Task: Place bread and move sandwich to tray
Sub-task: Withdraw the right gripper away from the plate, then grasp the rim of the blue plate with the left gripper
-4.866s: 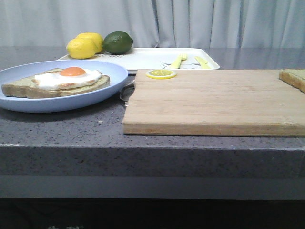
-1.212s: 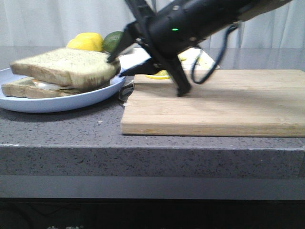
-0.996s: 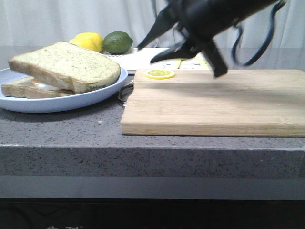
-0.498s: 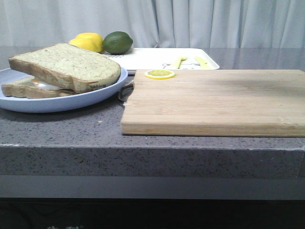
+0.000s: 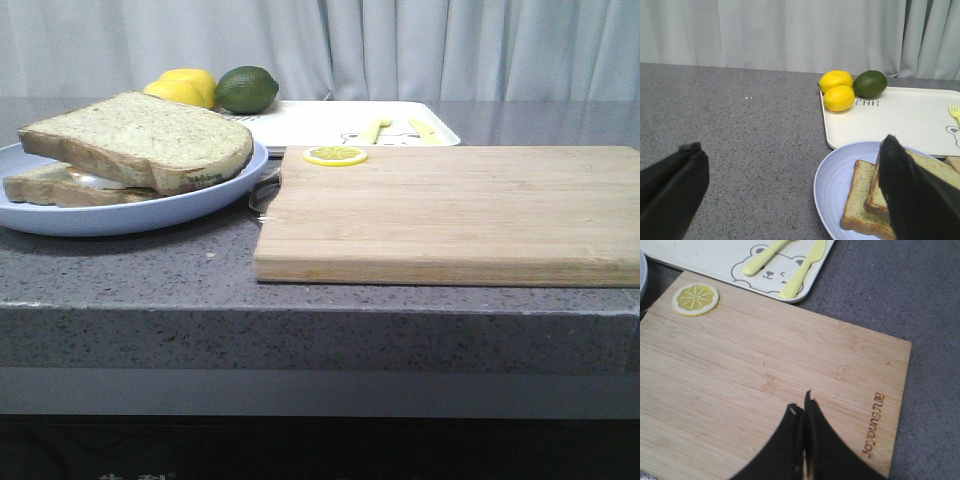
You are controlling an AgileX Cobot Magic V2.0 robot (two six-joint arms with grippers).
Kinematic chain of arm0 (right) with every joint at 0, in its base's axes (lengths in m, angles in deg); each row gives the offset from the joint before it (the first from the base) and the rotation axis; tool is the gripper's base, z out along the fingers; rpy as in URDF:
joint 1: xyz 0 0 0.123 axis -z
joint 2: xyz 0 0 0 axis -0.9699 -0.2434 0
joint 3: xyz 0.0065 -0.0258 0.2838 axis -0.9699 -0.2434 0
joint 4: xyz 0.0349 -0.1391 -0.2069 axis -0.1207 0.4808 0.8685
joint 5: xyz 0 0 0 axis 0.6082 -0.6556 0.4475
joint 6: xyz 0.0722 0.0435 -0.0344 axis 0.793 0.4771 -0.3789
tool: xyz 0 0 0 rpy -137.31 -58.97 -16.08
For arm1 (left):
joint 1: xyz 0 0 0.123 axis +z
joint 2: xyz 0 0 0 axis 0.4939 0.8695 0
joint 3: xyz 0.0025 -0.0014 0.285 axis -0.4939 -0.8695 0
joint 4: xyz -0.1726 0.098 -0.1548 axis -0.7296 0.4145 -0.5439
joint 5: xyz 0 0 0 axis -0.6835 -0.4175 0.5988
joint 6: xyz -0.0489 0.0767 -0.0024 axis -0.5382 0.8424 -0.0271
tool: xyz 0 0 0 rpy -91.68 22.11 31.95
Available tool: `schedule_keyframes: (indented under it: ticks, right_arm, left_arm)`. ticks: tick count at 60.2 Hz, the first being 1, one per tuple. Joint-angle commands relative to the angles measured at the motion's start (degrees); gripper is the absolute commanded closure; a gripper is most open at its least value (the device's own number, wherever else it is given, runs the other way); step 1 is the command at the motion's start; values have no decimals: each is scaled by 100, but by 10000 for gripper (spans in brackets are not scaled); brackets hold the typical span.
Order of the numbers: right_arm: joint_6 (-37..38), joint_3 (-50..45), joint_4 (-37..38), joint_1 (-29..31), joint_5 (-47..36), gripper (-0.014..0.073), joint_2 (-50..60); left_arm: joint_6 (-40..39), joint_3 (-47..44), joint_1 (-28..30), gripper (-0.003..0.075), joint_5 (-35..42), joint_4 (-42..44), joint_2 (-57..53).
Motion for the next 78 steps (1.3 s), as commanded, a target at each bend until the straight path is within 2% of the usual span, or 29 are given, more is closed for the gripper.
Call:
schedule_keyframes:
  ticks: [1, 11, 22, 30, 47, 65, 69, 73, 78]
  right_arm:
    - [-57, -554, -157, -3, -996, 673, 732]
    - [-52, -1726, -618, -3, -1626, 673, 2084]
    - [-52, -2238, -735, -3, -1616, 673, 3046]
    - [-52, -2279, -735, -3, -1614, 673, 3208]
    - [-52, -2279, -735, -3, -1614, 673, 3208]
    - [-52, -2279, -735, -3, -1614, 673, 3208]
    - [-52, -2279, -735, -3, -1614, 673, 3208]
    - [-52, -2279, -735, -3, -1614, 673, 3208]
    - [-52, -2279, -735, -3, -1632, 673, 3208]
  left_arm:
    - [-41, 226, -1, 49, 396, -57, 253]
    - [-30, 616, -1, 49, -145, -57, 1027]
    - [187, 1328, -133, 49, -527, -57, 2260]
    - [309, 1936, -330, 49, -833, -57, 3234]
    - [318, 3449, -415, 49, -2263, -57, 5115]
    - [318, 3995, -415, 51, -2481, -79, 5857]
    - [318, 3995, -415, 81, -2508, -79, 5900]
    - [318, 3995, -415, 144, -2508, -79, 5926]
    - [318, 3995, -415, 283, -2517, -156, 5999]
